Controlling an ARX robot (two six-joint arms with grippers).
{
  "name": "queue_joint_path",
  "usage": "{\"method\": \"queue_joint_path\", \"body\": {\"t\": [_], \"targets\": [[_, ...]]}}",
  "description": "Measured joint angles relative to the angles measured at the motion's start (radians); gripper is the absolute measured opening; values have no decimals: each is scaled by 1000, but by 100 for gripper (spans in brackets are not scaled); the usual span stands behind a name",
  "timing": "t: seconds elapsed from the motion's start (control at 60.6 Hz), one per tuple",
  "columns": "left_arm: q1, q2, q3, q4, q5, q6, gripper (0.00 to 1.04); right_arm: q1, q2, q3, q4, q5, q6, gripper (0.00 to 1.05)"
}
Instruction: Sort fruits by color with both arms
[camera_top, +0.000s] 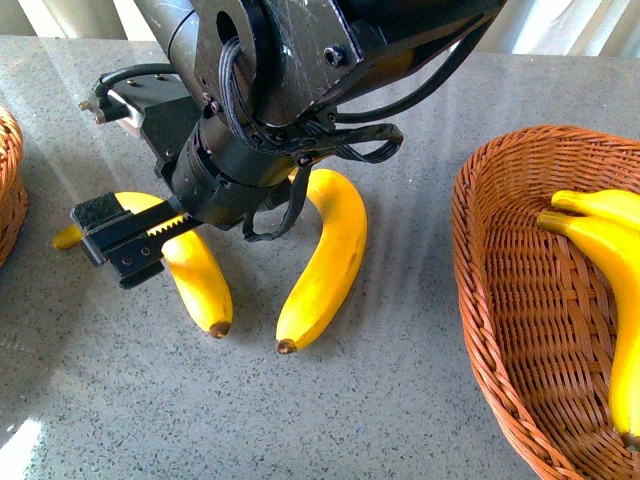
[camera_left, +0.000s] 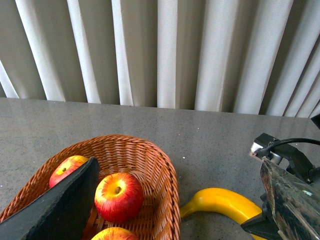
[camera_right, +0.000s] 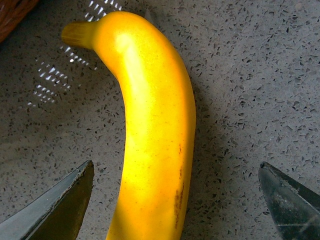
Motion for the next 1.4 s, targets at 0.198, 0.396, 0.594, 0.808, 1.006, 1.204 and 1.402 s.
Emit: {"method": "queue_joint_path", "body": {"t": [0.198, 0.396, 0.594, 0.808, 1.006, 1.204, 1.402], "targets": [[0, 0, 0, 0, 0, 0, 96, 2, 8, 0, -7, 1, -6, 72], [0, 0, 0, 0, 0, 0, 96, 5, 10, 0, -13, -15, -4, 40], [0, 0, 0, 0, 0, 0, 96, 2, 10, -7, 14, -27, 48, 30], [0, 0, 0, 0, 0, 0, 96, -50, -89, -149, 170, 18, 171, 29], [0, 0, 0, 0, 0, 0, 96, -155, -361, -381, 358, 53, 310, 29], [0, 0, 0, 0, 0, 0, 96, -288, -693, -700, 427, 120, 446, 29], [0, 0, 0, 0, 0, 0, 96, -425, -892, -901, 348, 145, 518, 29]]}}
